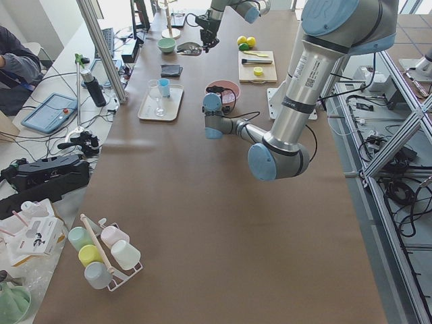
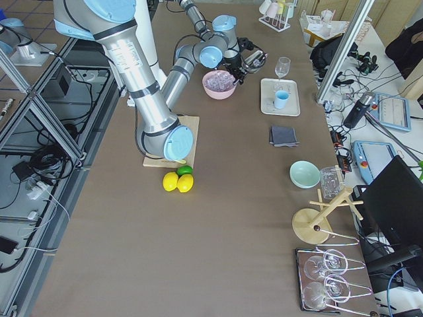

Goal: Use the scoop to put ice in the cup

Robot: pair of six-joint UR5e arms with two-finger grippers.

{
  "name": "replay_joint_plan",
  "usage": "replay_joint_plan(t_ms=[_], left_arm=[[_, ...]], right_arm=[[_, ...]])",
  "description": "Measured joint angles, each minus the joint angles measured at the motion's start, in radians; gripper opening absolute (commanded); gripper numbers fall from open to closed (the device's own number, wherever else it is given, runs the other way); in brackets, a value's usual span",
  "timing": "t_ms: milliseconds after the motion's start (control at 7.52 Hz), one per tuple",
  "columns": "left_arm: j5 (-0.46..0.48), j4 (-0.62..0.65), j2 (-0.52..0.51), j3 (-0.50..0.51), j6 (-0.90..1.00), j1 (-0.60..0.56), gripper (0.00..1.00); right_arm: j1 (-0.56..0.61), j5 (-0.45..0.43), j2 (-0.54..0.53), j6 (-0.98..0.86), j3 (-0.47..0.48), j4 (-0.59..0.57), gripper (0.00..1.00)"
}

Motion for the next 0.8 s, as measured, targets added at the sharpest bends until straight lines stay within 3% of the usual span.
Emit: replay_joint_plan(t_ms=[399, 798], left_arm=[[0.009, 0.038, 0.101, -0.111, -0.001, -0.04, 0.98], [0.01, 0.292, 0.158, -0.25, 0.001, -0.101, 0.98]], right_arm=[[0.026, 0.009, -0.008, 0.089, -0.016, 0.096, 0.0], [0.066, 0.095, 0.005, 0.091, -0.038, 0.017, 0.0]])
